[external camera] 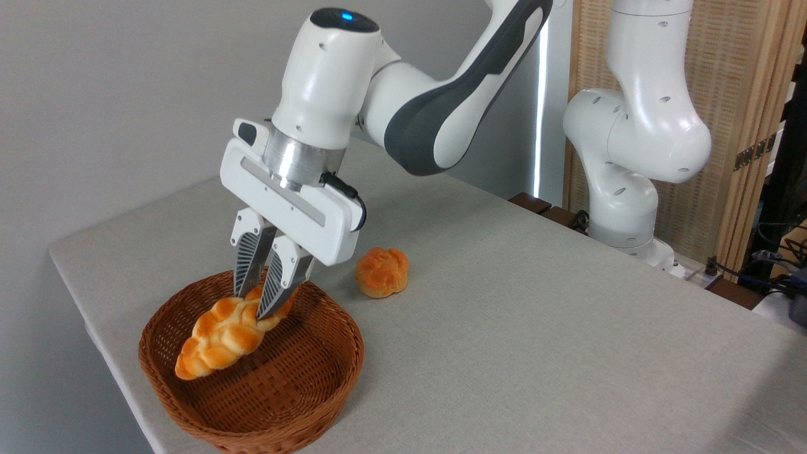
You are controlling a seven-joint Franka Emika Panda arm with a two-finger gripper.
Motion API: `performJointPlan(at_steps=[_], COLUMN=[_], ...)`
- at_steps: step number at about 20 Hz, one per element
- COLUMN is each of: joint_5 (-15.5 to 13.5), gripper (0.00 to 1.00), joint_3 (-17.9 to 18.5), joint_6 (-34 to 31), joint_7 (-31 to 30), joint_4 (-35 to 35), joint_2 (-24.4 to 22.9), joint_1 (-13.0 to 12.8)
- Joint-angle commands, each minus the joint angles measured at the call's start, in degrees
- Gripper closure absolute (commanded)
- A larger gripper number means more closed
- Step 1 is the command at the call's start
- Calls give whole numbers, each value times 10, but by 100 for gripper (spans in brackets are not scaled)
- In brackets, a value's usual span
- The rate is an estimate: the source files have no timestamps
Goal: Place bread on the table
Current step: 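Lift the braided roll out of the basket and carry it beside the bun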
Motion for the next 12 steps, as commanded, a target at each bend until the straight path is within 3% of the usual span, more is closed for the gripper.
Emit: performJointPlan(at_steps=[1,5,9,12], joint_5=[-9,6,31,71], gripper=[69,68,68,68], joint_3=[8,33,69,113], joint_6=[-57,-143,-248,-336], joint_7=[-6,14,89,167], joint_4=[4,3,0,0], joint_2=[-40,-87,-134,-164], joint_1=[-2,-2,-4,-11])
